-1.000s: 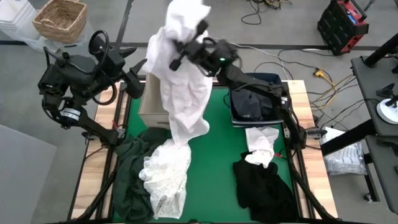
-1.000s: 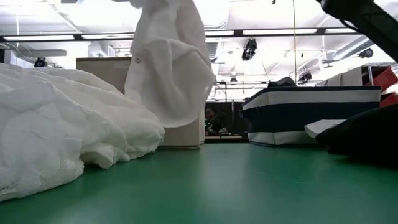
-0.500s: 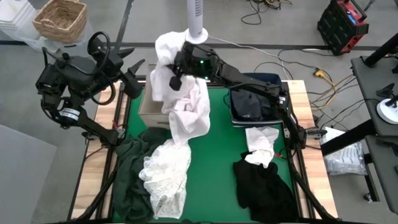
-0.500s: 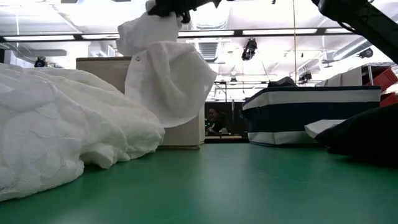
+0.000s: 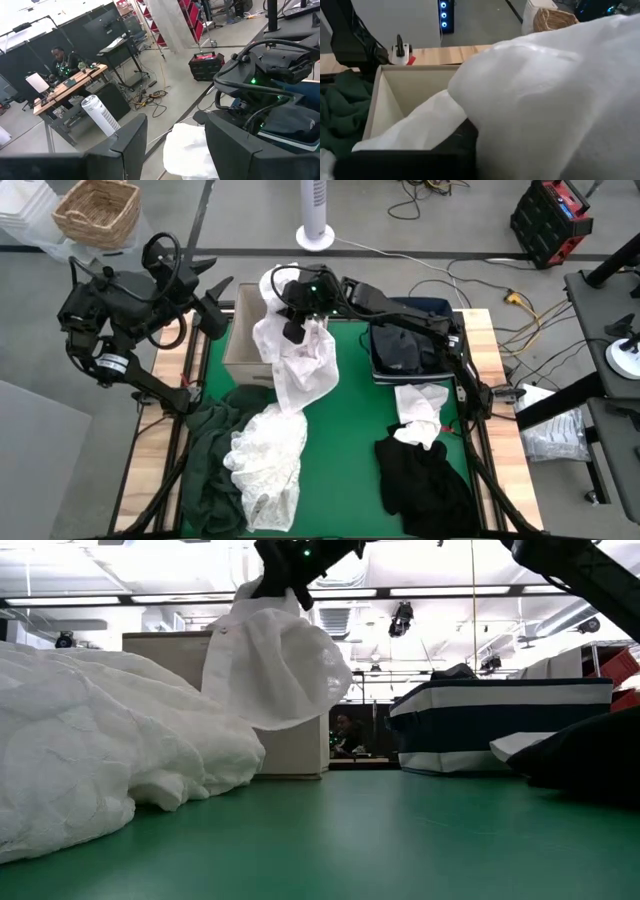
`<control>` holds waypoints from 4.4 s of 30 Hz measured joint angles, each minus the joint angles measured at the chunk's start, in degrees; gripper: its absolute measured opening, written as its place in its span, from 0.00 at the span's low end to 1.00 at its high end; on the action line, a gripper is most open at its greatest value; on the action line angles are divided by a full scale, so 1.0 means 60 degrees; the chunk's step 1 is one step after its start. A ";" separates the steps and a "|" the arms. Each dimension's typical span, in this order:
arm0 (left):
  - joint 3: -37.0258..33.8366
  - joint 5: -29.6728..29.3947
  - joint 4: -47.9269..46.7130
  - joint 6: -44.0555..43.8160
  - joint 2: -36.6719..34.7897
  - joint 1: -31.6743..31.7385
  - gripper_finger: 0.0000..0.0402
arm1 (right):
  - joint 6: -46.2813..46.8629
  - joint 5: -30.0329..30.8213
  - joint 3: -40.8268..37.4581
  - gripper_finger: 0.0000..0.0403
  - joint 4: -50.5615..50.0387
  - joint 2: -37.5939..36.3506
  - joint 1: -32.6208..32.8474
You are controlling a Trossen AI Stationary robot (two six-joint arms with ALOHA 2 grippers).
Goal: Sort clothes
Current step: Put the right white shirt into the white laundry bin
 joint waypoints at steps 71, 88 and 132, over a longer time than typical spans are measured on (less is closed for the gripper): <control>-0.0127 0.2524 -0.2285 -0.2591 0.0007 -0.0012 0.44 | 0.0768 -0.3241 -0.5523 0.21 -0.3412 -0.2288 0.0272; -0.0127 0.2487 -0.2170 -0.2589 0.0156 -0.0013 0.44 | 0.1382 -0.2869 -0.5504 0.02 0.0631 -0.4083 0.1107; -0.0127 0.2239 -0.1997 -0.2597 0.0277 -0.0011 0.44 | 0.0551 0.2174 -0.5517 0.42 0.3626 -0.1983 -0.0066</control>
